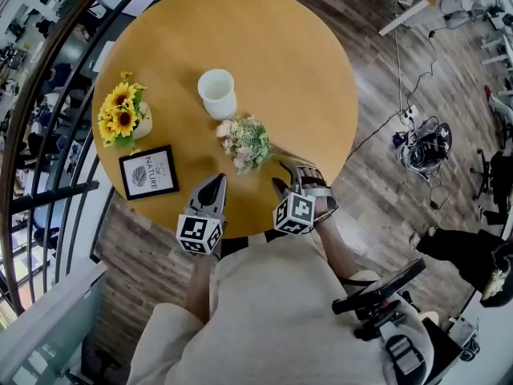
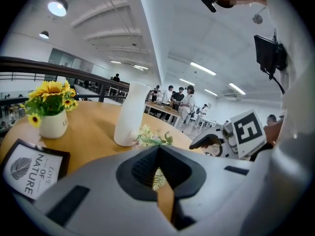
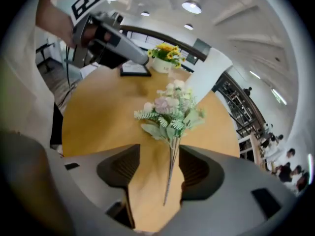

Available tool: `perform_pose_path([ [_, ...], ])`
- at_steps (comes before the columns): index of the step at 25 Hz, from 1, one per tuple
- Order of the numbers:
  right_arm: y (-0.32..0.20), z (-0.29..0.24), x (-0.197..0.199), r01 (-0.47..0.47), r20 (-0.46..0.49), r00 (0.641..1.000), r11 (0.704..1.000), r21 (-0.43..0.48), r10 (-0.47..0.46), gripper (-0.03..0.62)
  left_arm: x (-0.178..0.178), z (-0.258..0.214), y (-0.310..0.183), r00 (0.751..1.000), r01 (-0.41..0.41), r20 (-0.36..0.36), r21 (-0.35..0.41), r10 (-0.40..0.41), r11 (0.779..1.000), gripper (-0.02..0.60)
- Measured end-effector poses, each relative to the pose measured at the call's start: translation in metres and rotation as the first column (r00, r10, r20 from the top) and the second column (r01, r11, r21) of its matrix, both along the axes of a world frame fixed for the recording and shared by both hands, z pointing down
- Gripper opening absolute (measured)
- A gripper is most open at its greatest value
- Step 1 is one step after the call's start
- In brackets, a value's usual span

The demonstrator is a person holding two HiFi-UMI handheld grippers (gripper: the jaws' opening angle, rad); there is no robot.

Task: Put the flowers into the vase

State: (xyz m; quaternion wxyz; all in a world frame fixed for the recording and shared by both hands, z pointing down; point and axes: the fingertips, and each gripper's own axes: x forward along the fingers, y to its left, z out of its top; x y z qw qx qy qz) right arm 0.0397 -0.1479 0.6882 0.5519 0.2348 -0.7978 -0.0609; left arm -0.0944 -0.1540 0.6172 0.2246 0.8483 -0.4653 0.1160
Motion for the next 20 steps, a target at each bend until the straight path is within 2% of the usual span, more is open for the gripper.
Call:
perform_pose_path([
  [1,0.000,0.004,0.000,0.029,-0.042,0.999,1.000,0.003,-0.029,0.257,-0.001,0.000,0.000,1.000,0.003,-0.001,-0.001,-0.003,1.000,0.006],
  [2,-0.001,0.006,-0.001,0.039,-0.055,0.998,0.999,0.001,-0.039,0.264,-0.002,0.000,0.000,1.000,0.006,-0.001,-0.001,-0.006,1.000,0.006],
  [8,-0.016,0.018,-0.004,-0.011,-0.010,1.000,0.998,-0.055,0.010,0.299,-0.005,0.001,0.001,1.000,0.015,-0.002,-0.006,-0.015,1.000,0.006],
  [14,-0.050,0.040,-0.004,-0.018,-0.041,0.999,0.991,-0.135,0.013,0.296,-0.008,0.002,0.003,1.000,0.025,-0.003,-0.013,-0.025,1.000,0.006],
  [20,-0.066,0.055,-0.010,0.010,-0.060,0.998,0.977,-0.212,-0.023,0.290,-0.016,0.000,0.002,0.999,0.050,-0.004,-0.012,-0.050,0.999,0.006],
])
